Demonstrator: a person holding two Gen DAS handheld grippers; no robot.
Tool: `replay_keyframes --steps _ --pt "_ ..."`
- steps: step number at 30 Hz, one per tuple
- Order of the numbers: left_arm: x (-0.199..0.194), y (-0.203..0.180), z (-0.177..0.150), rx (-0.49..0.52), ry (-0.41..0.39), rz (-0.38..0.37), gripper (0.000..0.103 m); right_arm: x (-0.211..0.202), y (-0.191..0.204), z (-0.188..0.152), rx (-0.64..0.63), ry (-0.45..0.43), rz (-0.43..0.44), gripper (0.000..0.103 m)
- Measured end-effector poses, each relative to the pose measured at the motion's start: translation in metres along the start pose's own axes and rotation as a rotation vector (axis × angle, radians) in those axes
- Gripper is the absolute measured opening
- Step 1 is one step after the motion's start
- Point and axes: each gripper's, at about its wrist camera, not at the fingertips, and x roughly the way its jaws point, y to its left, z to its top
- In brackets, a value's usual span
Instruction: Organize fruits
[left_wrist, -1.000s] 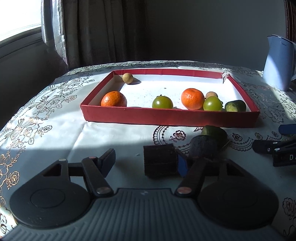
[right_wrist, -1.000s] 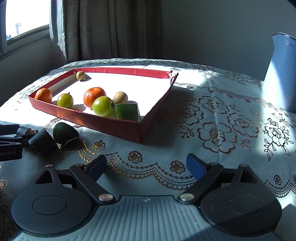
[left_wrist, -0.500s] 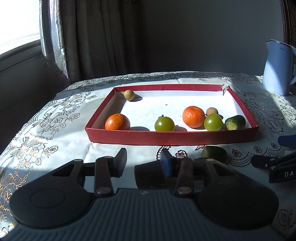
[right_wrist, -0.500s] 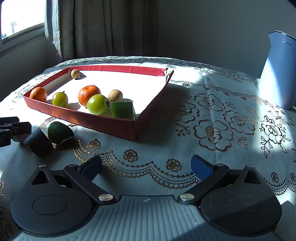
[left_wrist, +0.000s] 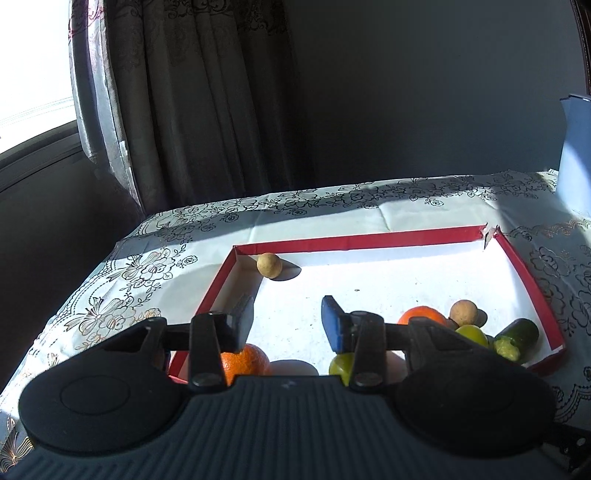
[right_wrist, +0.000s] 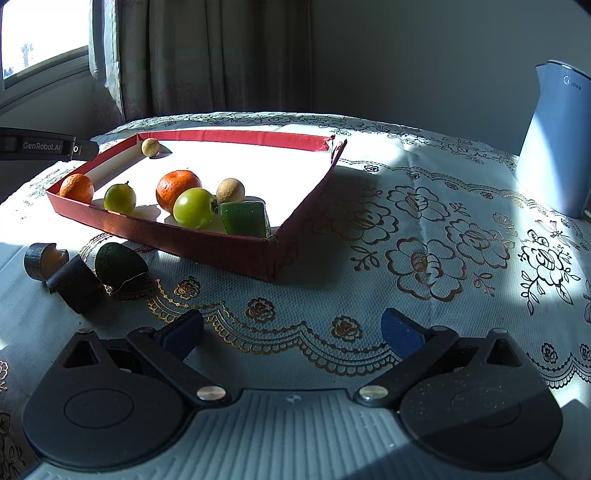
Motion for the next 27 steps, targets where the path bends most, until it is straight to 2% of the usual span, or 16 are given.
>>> replay_keyframes --steps 7,9,11,16,18,20,23,27 --pt "0.041 0.000 0.001 -0.017 0.057 -0.010 0.037 0.000 0.000 0.000 0.000 0.000 0.000 0.103" --pt "0.046 -0.001 -0.002 -0.020 0.061 0.004 0.049 0.000 0.000 0.000 0.000 0.000 0.000 0.103" --pt "0.047 -0.001 -0.004 -0.026 0.060 0.002 0.071 0.000 0.000 0.000 0.000 0.000 0.000 0.103" --pt "0.033 0.002 -0.004 -0.036 0.035 0.004 0.079 0.000 0.000 0.000 0.000 0.000 0.000 0.103" --pt "0.020 0.005 -0.007 -0.045 0.024 -0.001 0.086 0.000 0.000 0.000 0.000 0.000 0.000 0.103" --pt "0.005 0.008 -0.011 -0.046 0.006 0.006 0.097 0.000 0.000 0.000 0.000 0.000 0.000 0.103" --pt "-0.022 0.016 -0.021 -0.056 -0.011 0.001 0.103 0.000 0.000 0.000 0.000 0.000 0.000 0.103" --pt "-0.051 0.030 -0.041 -0.091 -0.020 -0.023 0.103 0.000 0.000 0.000 0.001 0.000 0.001 0.103"
